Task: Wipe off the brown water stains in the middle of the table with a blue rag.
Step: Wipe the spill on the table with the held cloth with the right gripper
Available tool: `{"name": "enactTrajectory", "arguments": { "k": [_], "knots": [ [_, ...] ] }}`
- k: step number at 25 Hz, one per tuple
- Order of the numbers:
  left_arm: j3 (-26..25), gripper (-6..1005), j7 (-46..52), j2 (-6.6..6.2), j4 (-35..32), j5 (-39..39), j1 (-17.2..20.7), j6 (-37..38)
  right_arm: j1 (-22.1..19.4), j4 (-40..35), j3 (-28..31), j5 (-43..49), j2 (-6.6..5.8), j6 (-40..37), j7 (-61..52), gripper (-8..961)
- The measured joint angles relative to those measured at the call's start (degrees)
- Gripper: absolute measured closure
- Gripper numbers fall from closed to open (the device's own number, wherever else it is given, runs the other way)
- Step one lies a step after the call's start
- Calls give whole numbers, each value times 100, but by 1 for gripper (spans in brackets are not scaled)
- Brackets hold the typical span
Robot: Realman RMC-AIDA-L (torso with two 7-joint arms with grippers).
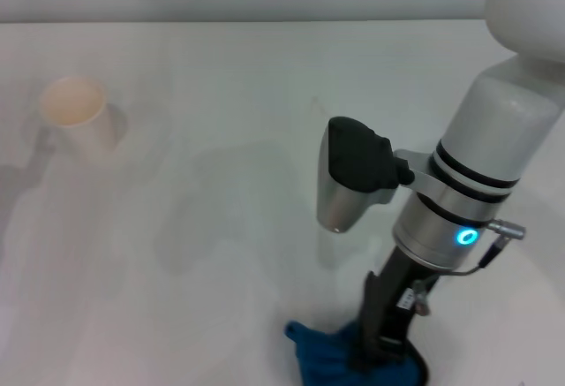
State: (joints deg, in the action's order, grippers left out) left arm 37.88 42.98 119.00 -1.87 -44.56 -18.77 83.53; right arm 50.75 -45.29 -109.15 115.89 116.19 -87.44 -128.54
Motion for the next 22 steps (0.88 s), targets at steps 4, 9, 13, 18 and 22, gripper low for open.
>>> {"name": "enactTrajectory", "arguments": {
  "k": [4, 9, 13, 18, 22],
  "knots": [
    [0, 108, 0, 0, -4, 9, -1, -52, -127, -12, -74, -218, 0, 543, 24, 862],
    [0, 108, 0, 0, -7, 90, 13, -73, -216, -68, -559, -376, -1, 1398, 29, 862],
    [0, 108, 0, 0, -7, 116, 9, -82, -210, -92, -811, -418, -2, 1969, 14, 861],
    [0, 108, 0, 0, 8, 119, 16, -83, -252, -70, -770, -473, 2, 2483, 4, 861],
    [0, 107, 0, 0, 5, 123, 41, -82, -307, 18, -674, -442, 0, 2989, 2, 861]
  ]
}}
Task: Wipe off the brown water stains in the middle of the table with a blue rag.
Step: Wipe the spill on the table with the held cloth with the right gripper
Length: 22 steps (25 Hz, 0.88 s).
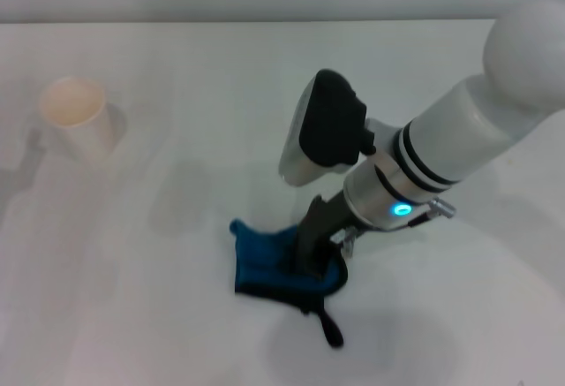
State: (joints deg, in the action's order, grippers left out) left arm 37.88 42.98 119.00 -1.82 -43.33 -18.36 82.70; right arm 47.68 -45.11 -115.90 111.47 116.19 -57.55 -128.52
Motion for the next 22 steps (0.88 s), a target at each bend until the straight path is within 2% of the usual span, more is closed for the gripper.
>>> {"name": "enactTrajectory", "arguments": {
  "k": [5, 11, 15, 22],
  "knots": [
    [0, 107, 11, 0, -7, 1, -1, 38, 88, 288, 170, 154, -40, 497, 4, 862],
    [0, 107, 73, 0, -13, 7, 12, 28, 97, 541, 1013, 1045, -68, 477, 15, 862],
    [0, 107, 76, 0, -12, 9, 14, 27, 89, 566, 1415, 1628, -97, 297, 25, 862],
    [0, 107, 85, 0, -12, 9, 24, 42, 127, 438, 1856, 2359, -141, -530, 158, 862]
  ]
}}
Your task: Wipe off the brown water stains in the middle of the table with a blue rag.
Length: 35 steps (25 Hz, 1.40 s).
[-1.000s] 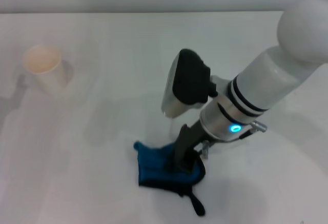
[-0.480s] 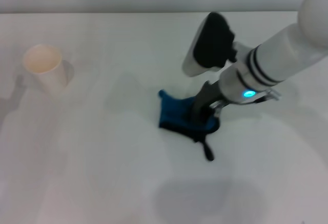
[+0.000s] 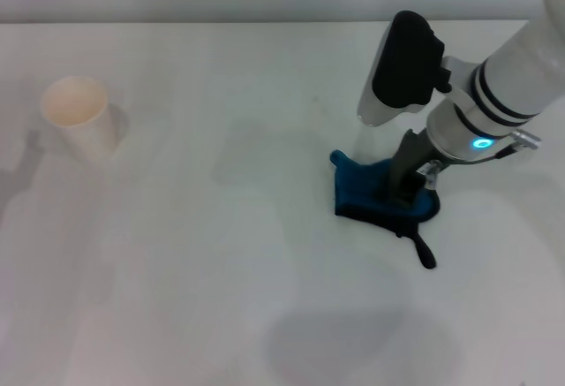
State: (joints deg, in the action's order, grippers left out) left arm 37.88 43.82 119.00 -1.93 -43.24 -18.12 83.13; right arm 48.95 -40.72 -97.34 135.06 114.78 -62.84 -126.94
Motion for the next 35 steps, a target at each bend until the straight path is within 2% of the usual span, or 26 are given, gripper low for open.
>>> {"name": "enactTrajectory", "arguments": {
  "k": [8, 22, 28, 33, 35],
  "knots": [
    [0, 107, 21, -5, -2, 0, 2, 5, -20, -252, 447, 572, 5, -820, 50, 861],
    [0, 108, 21, -9, -9, 62, 8, -11, 95, -387, 446, 811, 54, -834, 21, 861],
    [0, 107, 21, -9, -9, 62, 10, -16, -27, -668, 462, 759, 58, -808, 15, 701],
    [0, 107, 21, -9, -9, 62, 11, -24, -188, -1082, 523, 555, 62, -777, 34, 470],
    [0, 107, 21, -9, -9, 65, 11, -26, -275, -1255, 656, 360, 62, -720, 55, 323]
  ]
}}
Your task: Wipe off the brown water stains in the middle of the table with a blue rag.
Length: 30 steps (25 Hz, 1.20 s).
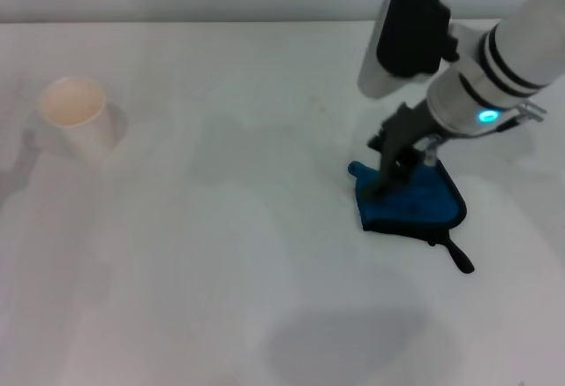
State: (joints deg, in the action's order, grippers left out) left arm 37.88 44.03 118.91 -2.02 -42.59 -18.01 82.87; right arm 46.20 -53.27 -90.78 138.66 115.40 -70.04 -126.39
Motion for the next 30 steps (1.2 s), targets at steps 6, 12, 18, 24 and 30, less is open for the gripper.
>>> {"name": "enactTrajectory", "arguments": {
  "k": [6, 12, 18, 24, 30],
  "knots": [
    [0, 108, 0, 0, 0, 5, 0, 5, -488, -180, 974, -1701, 8, 603, 416, 102],
    [0, 108, 0, 0, 0, 21, -1, 11, -1084, 816, 1860, -5918, 1, 593, 2184, 103],
    [0, 108, 0, 0, 1, 23, 0, 4, -1628, 2003, 1925, -9447, 34, 256, 4136, 104],
    [0, 108, 0, 0, 0, 23, -1, 0, -1713, 3296, 1806, -11692, 80, 3, 7260, 109],
    [0, 107, 0, 0, 9, 23, -1, 0, -1579, 4060, 1347, -12838, 80, 719, 9879, 108]
  ]
}}
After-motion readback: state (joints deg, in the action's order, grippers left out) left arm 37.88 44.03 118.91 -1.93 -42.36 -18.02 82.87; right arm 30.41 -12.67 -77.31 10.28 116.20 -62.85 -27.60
